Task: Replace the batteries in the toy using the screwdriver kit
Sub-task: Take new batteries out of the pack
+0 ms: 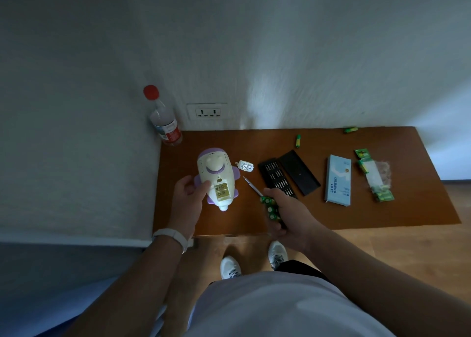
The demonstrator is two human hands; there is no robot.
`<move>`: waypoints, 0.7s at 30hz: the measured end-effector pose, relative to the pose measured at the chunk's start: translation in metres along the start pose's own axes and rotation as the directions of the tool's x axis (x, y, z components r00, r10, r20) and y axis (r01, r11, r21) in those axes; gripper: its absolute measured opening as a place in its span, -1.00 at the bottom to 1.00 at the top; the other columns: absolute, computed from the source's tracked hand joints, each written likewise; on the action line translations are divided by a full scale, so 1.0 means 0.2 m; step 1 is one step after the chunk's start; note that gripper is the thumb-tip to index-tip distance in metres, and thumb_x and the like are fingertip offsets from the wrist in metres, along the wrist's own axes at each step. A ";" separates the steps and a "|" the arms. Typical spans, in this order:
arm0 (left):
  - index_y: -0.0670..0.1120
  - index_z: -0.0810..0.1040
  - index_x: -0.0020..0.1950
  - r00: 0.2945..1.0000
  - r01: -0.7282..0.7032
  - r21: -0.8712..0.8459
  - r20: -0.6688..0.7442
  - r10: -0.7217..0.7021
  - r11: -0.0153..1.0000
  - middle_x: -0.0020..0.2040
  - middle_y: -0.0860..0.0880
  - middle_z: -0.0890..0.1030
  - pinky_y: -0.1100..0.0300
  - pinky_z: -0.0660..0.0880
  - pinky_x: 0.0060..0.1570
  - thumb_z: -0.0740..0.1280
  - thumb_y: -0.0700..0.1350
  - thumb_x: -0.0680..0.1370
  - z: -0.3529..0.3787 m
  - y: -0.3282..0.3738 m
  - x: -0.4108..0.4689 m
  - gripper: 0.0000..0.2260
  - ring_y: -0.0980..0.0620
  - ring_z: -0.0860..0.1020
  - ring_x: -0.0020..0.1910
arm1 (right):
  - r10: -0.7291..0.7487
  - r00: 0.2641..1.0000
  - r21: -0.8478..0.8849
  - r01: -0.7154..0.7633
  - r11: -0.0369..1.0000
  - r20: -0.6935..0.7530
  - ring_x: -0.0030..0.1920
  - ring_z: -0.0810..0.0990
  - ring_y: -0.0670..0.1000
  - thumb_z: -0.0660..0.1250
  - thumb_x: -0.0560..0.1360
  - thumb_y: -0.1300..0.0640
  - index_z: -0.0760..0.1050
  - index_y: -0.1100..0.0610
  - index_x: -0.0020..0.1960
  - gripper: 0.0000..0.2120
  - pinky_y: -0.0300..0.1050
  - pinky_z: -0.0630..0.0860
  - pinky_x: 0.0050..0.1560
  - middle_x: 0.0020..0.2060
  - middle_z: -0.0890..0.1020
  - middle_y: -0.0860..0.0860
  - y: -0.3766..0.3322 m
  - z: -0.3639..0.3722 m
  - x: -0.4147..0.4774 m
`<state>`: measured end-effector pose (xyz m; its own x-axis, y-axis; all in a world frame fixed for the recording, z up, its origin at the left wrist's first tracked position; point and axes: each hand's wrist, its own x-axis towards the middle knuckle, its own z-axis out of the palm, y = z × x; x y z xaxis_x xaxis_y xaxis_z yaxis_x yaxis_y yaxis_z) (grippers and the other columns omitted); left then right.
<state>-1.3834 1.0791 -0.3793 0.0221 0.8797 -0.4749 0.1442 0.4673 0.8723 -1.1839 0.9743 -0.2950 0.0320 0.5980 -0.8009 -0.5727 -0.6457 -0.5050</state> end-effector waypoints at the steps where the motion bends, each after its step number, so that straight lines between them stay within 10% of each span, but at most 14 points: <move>1: 0.01 0.37 0.45 1.000 -0.003 0.014 -0.002 0.003 1.000 0.09 0.17 0.57 0.29 0.41 -0.11 0.46 0.02 0.55 0.00 0.00 0.00 -0.49 0.23 0.52 0.07 | 0.000 1.000 0.006 0.000 1.000 -0.006 -0.60 0.30 -0.04 0.32 0.56 -0.01 0.36 0.11 -0.19 -0.74 -0.26 0.12 -0.60 -0.52 0.38 0.02 0.00 -0.01 0.00; 11: -0.01 0.41 0.45 0.975 -0.177 0.259 -0.085 0.205 0.949 0.24 0.09 0.46 0.29 0.39 -0.02 0.41 0.06 0.56 -0.04 0.07 -0.05 -0.52 0.08 0.46 0.23 | -0.018 1.000 0.042 0.018 0.999 -0.008 -0.56 0.31 -0.05 0.34 0.55 0.00 0.39 0.12 -0.12 -0.78 -0.24 0.13 -0.59 -0.45 0.42 0.03 0.01 -0.03 0.01; 21: -0.04 0.52 0.35 0.739 -0.640 0.554 0.251 0.626 0.532 0.29 0.00 0.55 0.18 0.43 0.19 0.41 0.01 0.53 0.28 0.28 -0.29 -0.60 0.16 0.39 0.26 | -0.043 0.999 0.087 0.044 0.995 -0.010 -0.55 0.31 -0.04 0.36 0.54 -0.02 0.41 0.16 0.06 -0.72 -0.23 0.16 -0.60 -0.41 0.43 0.06 -0.11 -0.30 0.02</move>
<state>-1.3217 1.0490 -0.3091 0.3550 0.9201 0.1656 0.6112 -0.3625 0.7036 -1.1224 0.9633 -0.3063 0.0650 0.6202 -0.7817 -0.6397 -0.5754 -0.5096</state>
